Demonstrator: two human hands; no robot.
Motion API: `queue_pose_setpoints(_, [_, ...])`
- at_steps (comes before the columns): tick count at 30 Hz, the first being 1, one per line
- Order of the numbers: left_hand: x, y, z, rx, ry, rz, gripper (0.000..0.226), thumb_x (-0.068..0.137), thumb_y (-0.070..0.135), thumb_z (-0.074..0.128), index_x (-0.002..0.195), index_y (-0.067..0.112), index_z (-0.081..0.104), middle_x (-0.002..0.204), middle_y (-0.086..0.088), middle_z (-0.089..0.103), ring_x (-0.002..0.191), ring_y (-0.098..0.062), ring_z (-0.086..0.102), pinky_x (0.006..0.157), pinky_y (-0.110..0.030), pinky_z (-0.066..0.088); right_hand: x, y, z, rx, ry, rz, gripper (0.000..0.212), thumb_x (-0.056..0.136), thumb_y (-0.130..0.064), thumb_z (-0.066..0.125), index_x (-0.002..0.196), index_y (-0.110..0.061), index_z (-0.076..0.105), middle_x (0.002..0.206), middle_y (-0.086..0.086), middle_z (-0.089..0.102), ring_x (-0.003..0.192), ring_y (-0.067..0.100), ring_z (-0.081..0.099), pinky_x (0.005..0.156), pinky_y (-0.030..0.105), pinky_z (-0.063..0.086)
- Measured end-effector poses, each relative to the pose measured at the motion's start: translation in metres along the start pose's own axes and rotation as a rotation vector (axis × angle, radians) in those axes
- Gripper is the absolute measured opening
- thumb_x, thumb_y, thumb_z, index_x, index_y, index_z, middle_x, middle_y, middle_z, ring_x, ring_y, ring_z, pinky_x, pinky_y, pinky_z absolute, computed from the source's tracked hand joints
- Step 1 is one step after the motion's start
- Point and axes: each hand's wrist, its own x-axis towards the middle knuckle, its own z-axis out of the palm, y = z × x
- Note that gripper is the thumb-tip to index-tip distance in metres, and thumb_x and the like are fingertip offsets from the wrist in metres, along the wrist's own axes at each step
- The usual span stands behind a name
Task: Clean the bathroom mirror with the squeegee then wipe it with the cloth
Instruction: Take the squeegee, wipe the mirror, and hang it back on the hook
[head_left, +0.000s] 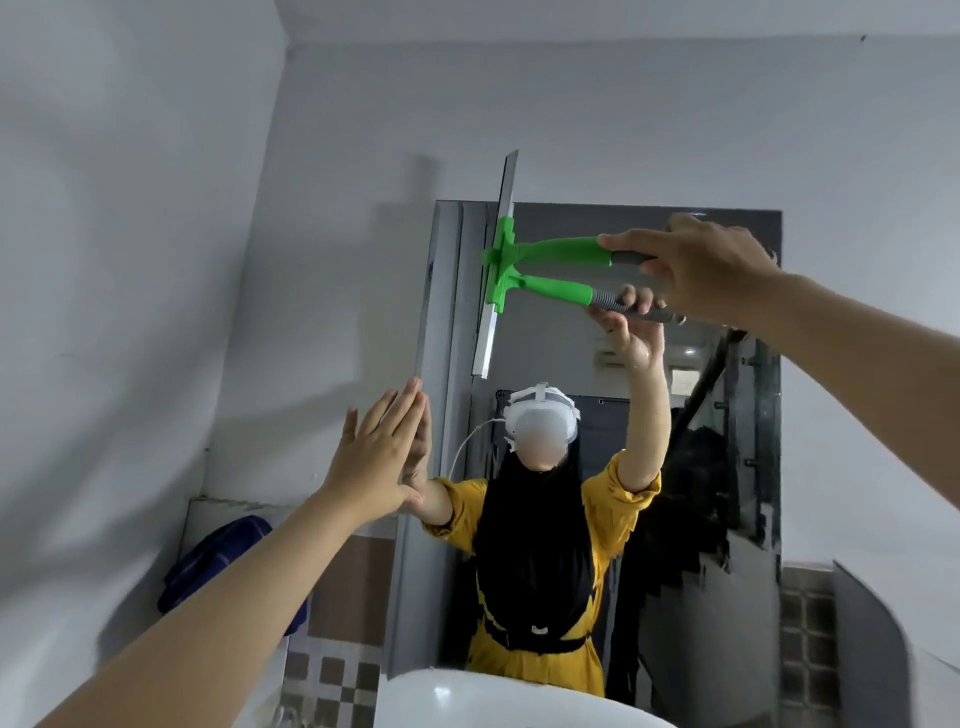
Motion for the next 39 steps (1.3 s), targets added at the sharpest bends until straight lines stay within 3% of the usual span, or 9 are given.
queue_pose_setpoints(6, [-0.001,0.002,-0.002,0.003,-0.003,-0.01,0.133,0.062,0.06,0.072,0.14,0.017,-0.026,0.143,0.006,-0.04,0.14,-0.02,-0.02,0.107,-0.047,-0.009,-0.02,0.021,-0.002,0.011,-0.011,0.029,0.046,0.097,-0.026,0.044,0.137,-0.048,0.039,0.098,0.012,0.053,0.081,0.031,0.058,0.068,0.038,0.046])
queue_pose_setpoints(12, [-0.001,0.005,-0.003,0.007,-0.026,-0.025,0.134,0.061,0.062,0.071,0.141,0.016,-0.026,0.144,0.006,-0.04,0.142,-0.023,-0.016,0.112,-0.051,-0.003,-0.046,0.052,-0.014,0.023,0.001,0.104,0.046,0.096,-0.022,0.045,0.136,-0.044,0.042,0.094,0.006,0.05,0.075,0.023,0.049,0.066,0.038,0.044])
queue_pose_setpoints(21, [-0.001,0.007,-0.005,0.038,-0.013,-0.031,0.132,0.062,0.059,0.073,0.141,0.014,-0.023,0.15,0.001,-0.03,0.143,-0.025,-0.008,0.113,-0.051,0.001,-0.1,0.092,-0.031,0.022,-0.023,0.326,0.045,0.097,-0.02,0.044,0.132,-0.048,0.042,0.09,0.006,0.052,0.074,0.03,0.055,0.065,0.043,0.053])
queue_pose_setpoints(25, [-0.002,0.009,-0.005,0.022,0.011,-0.036,0.121,0.07,0.047,0.073,0.144,0.015,-0.018,0.153,0.003,-0.026,0.143,-0.024,-0.005,0.113,-0.051,0.005,-0.121,0.087,-0.03,0.06,-0.026,0.404,0.045,0.097,-0.018,0.044,0.133,-0.046,0.042,0.091,0.007,0.052,0.075,0.03,0.054,0.059,0.039,0.053])
queue_pose_setpoints(28, [-0.002,0.008,-0.005,0.02,0.005,-0.035,0.121,0.07,0.047,0.073,0.144,0.015,-0.017,0.153,0.003,-0.027,0.143,-0.024,-0.005,0.113,-0.051,0.006,-0.133,0.078,-0.028,0.088,-0.009,0.46,0.046,0.096,-0.015,0.045,0.132,-0.043,0.044,0.096,0.01,0.058,0.078,0.03,0.055,0.062,0.043,0.055])
queue_pose_setpoints(31, [-0.002,0.01,-0.003,0.046,0.006,-0.035,0.12,0.071,0.049,0.071,0.144,0.014,-0.018,0.153,0.002,-0.026,0.143,-0.024,-0.004,0.114,-0.051,0.006,-0.148,0.065,-0.022,0.129,0.005,0.535,0.046,0.093,-0.014,0.046,0.129,-0.043,0.046,0.102,0.006,0.064,0.075,0.031,0.058,0.058,0.038,0.055])
queue_pose_setpoints(36, [0.003,0.007,0.009,0.086,0.039,-0.03,0.115,0.076,0.054,0.06,0.139,0.012,-0.026,0.144,0.001,-0.035,0.143,-0.023,-0.008,0.115,-0.05,0.004,-0.161,0.044,-0.008,0.181,0.047,0.592,0.046,0.093,-0.014,0.046,0.133,-0.037,0.045,0.095,0.01,0.062,0.069,0.033,0.055,0.054,0.029,0.042])
queue_pose_setpoints(39, [0.006,0.001,0.016,0.058,0.078,-0.024,0.108,0.081,0.05,0.057,0.136,0.013,-0.028,0.144,-0.001,-0.033,0.143,-0.022,-0.009,0.113,-0.048,-0.002,-0.165,0.034,0.0,0.213,0.082,0.589,0.047,0.093,-0.013,0.046,0.135,-0.033,0.044,0.094,0.013,0.063,0.069,0.034,0.056,0.057,0.033,0.048])
